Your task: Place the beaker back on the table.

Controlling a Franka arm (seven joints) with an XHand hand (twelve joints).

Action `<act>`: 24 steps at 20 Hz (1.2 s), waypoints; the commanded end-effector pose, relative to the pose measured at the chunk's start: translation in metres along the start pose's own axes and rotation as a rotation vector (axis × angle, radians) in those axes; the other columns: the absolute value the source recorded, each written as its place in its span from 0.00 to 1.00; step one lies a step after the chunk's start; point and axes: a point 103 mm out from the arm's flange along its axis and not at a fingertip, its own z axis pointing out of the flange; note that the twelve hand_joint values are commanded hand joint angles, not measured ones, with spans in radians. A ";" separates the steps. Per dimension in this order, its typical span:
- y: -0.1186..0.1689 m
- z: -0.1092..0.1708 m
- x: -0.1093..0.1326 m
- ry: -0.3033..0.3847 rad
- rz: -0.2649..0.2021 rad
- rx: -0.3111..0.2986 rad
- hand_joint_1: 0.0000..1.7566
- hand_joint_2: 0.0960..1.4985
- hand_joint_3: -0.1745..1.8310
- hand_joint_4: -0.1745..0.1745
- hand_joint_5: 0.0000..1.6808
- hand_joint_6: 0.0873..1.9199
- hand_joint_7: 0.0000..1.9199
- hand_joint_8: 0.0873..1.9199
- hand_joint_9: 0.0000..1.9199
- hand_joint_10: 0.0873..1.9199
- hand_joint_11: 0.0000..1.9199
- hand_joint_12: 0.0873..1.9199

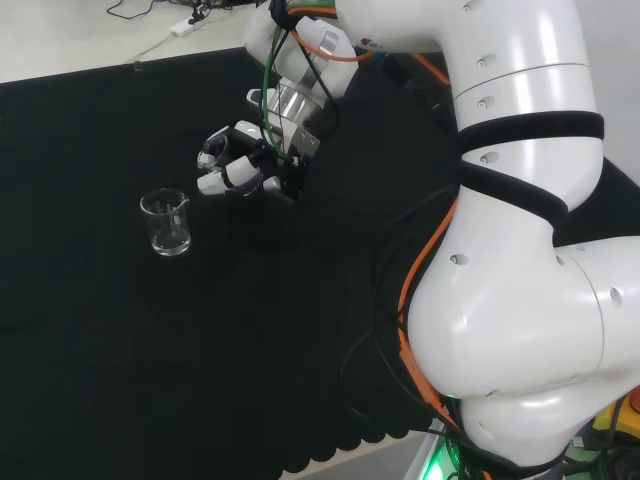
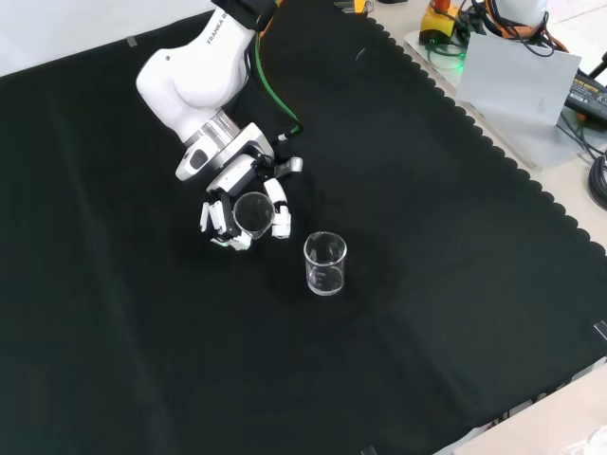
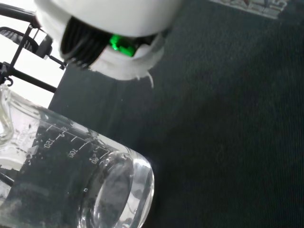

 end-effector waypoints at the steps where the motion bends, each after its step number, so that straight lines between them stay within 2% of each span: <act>1: 0.008 0.011 0.008 -0.013 0.012 0.003 0.59 0.58 0.26 1.00 0.62 0.48 0.48 0.30 0.49 0.26 0.24 0.66; 7: 0.009 0.013 0.009 -0.013 0.019 0.004 0.59 0.59 0.24 1.00 0.61 0.48 0.46 0.30 0.47 0.27 0.22 0.66; 9: 0.008 0.010 0.007 -0.003 0.014 0.009 0.58 0.47 0.34 0.74 0.55 0.47 0.46 0.29 0.46 0.26 0.21 0.66; 10: 0.005 0.008 0.005 0.004 0.011 0.010 0.57 0.42 0.39 0.65 0.53 0.47 0.44 0.29 0.45 0.26 0.19 0.67; 13: -0.001 0.002 0.000 0.013 0.006 0.012 0.56 0.35 0.47 0.53 0.47 0.47 0.39 0.30 0.40 0.27 0.14 0.68; 19: -0.002 0.000 -0.001 0.004 0.013 0.020 0.55 0.33 0.48 0.48 0.44 0.46 0.36 0.30 0.37 0.27 0.10 0.68; 24: -0.003 0.004 -0.005 -0.001 0.028 0.057 0.55 0.33 0.48 0.46 0.42 0.46 0.35 0.29 0.36 0.27 0.10 0.69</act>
